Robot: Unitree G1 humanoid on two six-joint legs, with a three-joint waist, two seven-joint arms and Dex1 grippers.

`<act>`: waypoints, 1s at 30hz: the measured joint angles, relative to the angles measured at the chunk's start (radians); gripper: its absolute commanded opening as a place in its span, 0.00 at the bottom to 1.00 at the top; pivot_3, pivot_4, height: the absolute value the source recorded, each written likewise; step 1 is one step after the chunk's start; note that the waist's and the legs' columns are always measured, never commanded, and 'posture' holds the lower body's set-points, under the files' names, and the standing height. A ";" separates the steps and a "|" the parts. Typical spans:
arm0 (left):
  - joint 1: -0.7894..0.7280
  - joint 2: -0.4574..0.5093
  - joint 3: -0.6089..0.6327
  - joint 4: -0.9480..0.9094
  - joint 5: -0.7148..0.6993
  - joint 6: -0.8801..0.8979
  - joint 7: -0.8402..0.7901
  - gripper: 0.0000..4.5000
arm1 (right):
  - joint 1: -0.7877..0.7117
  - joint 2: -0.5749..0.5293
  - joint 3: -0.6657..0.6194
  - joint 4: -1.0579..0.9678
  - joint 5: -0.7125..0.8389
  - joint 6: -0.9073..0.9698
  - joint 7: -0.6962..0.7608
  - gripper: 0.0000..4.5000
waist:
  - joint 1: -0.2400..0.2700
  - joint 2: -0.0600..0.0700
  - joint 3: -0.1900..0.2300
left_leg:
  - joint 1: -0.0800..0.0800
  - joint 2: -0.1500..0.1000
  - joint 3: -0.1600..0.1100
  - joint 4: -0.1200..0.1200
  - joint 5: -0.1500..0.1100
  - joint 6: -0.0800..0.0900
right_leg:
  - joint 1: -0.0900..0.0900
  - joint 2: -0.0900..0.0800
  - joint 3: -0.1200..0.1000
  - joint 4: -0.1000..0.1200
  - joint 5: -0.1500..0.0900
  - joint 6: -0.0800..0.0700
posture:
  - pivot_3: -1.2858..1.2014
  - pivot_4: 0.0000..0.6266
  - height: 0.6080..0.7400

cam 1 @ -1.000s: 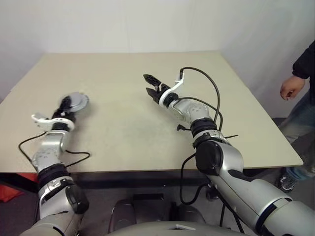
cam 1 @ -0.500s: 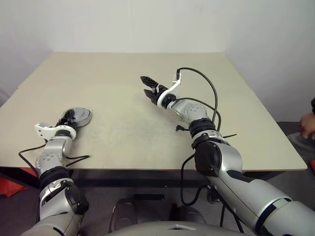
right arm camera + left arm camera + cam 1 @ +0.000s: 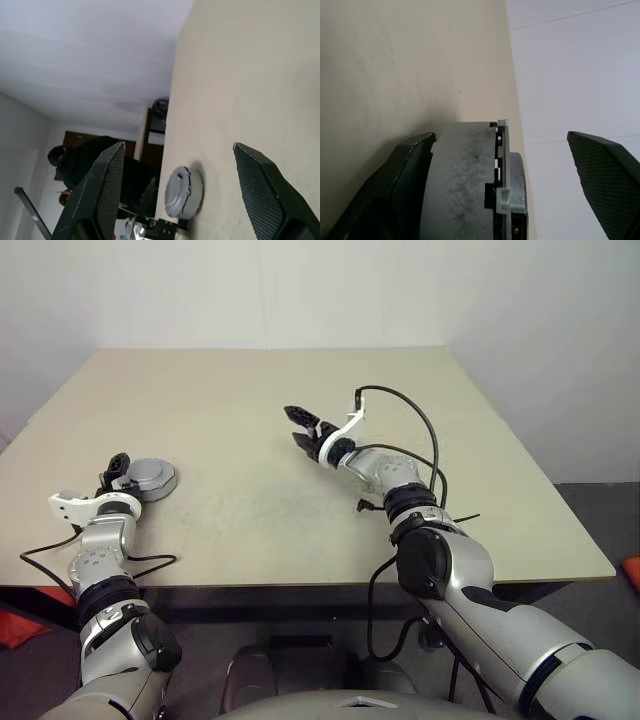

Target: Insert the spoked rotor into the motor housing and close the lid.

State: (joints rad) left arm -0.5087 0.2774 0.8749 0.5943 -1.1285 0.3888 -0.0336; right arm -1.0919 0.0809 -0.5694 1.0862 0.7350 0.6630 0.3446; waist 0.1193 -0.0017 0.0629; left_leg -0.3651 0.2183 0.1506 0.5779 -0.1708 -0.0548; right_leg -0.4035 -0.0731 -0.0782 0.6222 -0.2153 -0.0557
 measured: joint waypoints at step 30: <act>0.043 0.138 -0.048 -0.143 0.064 0.007 -0.138 0.99 | 0.000 -0.002 0.074 0.036 -0.090 -0.032 0.076 0.86 | 0.006 -0.001 0.001 | -0.001 0.003 0.000 0.000 0.000 0.000 | 0.000 0.000 0.000 0.001 0.000 0.000 | 0.52 0.00 1.00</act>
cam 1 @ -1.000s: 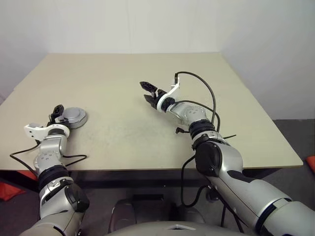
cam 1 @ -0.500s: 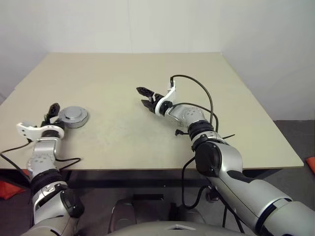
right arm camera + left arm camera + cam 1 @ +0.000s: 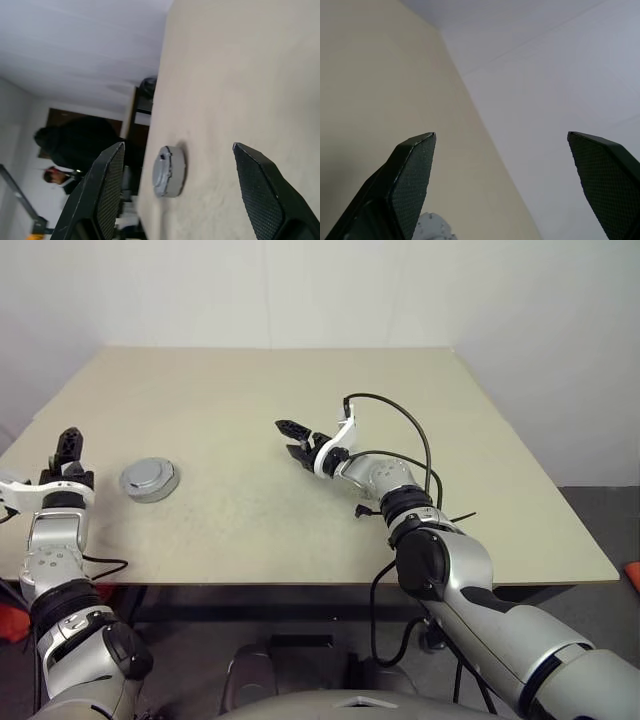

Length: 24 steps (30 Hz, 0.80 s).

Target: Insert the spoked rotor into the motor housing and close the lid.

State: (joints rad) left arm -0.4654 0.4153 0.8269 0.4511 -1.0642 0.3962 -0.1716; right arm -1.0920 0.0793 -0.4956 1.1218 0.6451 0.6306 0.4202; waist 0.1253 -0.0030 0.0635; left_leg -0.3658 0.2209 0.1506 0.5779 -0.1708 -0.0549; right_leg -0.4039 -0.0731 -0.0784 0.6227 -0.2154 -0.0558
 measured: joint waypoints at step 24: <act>-0.062 0.072 -0.512 0.086 0.870 -0.365 0.251 0.99 | 0.017 -0.398 0.382 0.149 -0.652 -0.820 -0.434 0.86 | -0.033 0.001 0.001 | -0.001 -0.008 -0.001 0.002 -0.001 0.001 | -0.001 0.000 0.001 0.001 -0.001 0.001 | 0.52 0.00 1.00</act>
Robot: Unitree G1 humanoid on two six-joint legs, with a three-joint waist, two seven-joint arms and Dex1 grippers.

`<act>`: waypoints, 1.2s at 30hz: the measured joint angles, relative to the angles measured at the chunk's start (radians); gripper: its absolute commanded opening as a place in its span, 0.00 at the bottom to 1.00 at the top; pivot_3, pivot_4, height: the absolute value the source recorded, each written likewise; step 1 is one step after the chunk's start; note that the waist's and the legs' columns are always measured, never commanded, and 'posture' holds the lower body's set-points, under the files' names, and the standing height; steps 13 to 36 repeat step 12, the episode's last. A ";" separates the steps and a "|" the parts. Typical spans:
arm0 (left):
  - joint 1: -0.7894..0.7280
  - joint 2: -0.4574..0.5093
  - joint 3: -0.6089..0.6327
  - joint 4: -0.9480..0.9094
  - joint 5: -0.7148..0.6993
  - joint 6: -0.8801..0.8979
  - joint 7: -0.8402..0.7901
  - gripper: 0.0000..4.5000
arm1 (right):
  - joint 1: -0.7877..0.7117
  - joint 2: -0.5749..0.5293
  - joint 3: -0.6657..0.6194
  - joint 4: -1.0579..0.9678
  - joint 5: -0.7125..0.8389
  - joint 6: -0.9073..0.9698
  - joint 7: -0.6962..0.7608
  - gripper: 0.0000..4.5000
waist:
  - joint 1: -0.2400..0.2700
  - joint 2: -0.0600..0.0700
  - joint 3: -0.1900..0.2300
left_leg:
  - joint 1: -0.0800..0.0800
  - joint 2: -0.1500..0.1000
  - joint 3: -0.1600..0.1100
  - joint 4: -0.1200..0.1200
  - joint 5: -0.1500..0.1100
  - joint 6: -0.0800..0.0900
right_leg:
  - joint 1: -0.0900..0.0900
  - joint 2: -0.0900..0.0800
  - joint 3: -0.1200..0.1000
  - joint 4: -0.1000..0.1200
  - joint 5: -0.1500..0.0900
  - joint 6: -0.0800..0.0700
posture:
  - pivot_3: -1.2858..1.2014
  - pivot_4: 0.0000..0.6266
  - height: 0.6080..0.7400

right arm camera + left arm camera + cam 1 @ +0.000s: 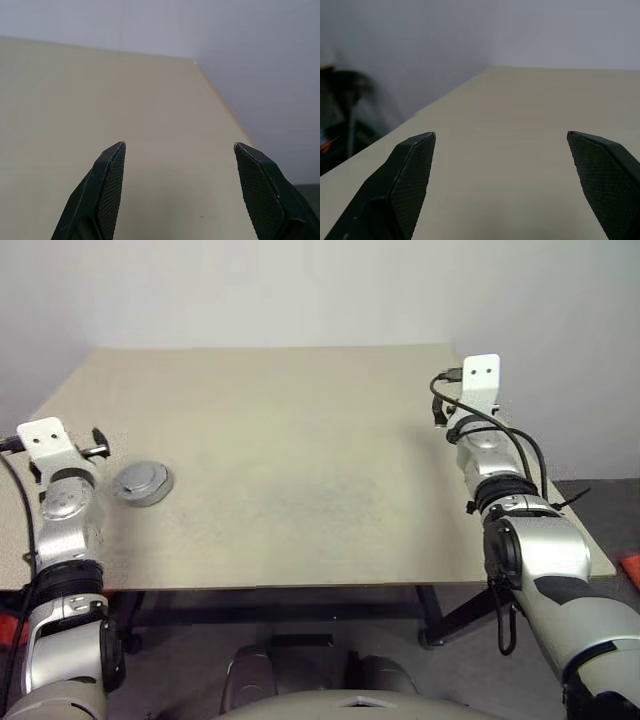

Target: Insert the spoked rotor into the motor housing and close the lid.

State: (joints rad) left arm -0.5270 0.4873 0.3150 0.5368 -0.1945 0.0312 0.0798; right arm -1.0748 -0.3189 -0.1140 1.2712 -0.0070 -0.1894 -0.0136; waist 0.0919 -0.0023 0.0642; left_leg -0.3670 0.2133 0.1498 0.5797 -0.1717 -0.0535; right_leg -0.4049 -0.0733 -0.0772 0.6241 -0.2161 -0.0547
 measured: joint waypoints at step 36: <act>-0.046 -0.055 0.021 0.024 -0.009 -0.010 -0.044 0.99 | 0.014 0.038 0.034 0.000 -0.037 -0.024 0.033 0.86 | 0.003 0.000 0.000 | -0.003 0.000 0.001 0.001 -0.001 0.002 | -0.002 0.000 0.000 -0.001 0.002 -0.003 | 0.52 0.00 1.00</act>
